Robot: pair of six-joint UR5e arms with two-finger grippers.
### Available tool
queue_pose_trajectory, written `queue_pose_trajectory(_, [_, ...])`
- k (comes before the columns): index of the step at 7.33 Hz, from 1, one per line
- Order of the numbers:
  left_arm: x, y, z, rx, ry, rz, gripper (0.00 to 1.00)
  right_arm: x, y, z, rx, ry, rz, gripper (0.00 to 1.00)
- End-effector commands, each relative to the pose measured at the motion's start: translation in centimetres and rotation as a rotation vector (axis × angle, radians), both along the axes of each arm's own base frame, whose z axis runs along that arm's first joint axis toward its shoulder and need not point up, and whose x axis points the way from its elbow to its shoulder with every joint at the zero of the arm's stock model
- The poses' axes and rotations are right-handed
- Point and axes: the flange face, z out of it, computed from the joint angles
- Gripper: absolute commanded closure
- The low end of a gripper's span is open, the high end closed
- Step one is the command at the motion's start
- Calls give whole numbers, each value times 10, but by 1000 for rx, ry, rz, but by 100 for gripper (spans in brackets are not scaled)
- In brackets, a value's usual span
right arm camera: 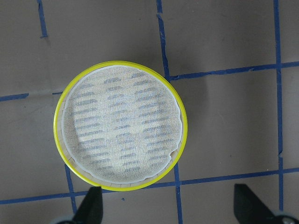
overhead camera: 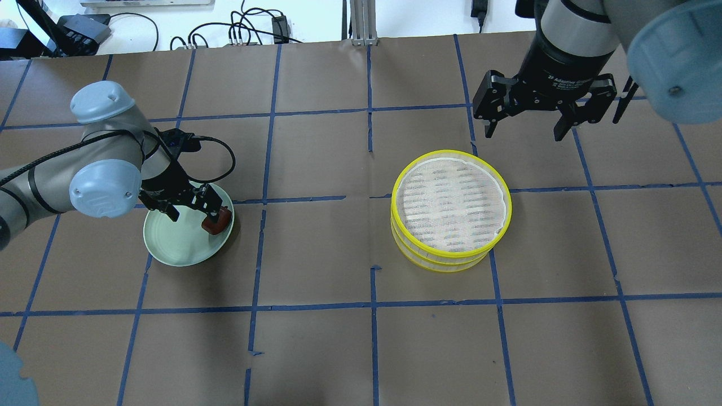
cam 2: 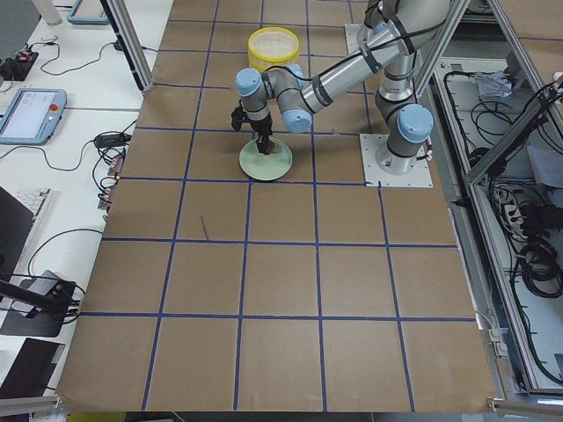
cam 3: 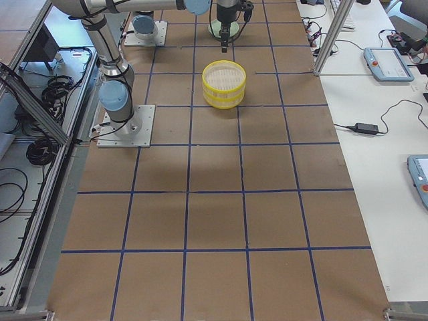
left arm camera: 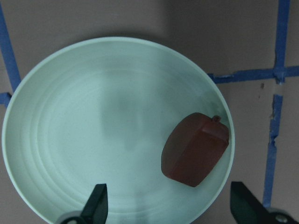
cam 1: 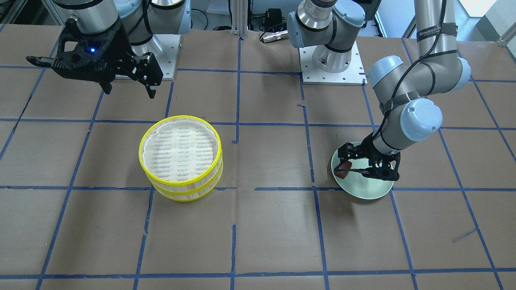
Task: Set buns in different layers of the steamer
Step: 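Grasp the brown bun on the green plate with the left gripper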
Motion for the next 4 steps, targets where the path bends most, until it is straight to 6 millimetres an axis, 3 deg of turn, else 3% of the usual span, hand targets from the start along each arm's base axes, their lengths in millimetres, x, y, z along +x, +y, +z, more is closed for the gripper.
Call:
queue_pose_trajectory(1, [-2,-3,-18,21,18,-45,5,1,1,-1,0,8,3,0])
queue_pose_trajectory(3, [-12,-4,-24,20,56,-98,10,1,1,-1,2,8,3,0])
queue_pose_trajectory(4, [-22,-3,-31,37,72,-114,37,1,1,-1,2,8,6,0])
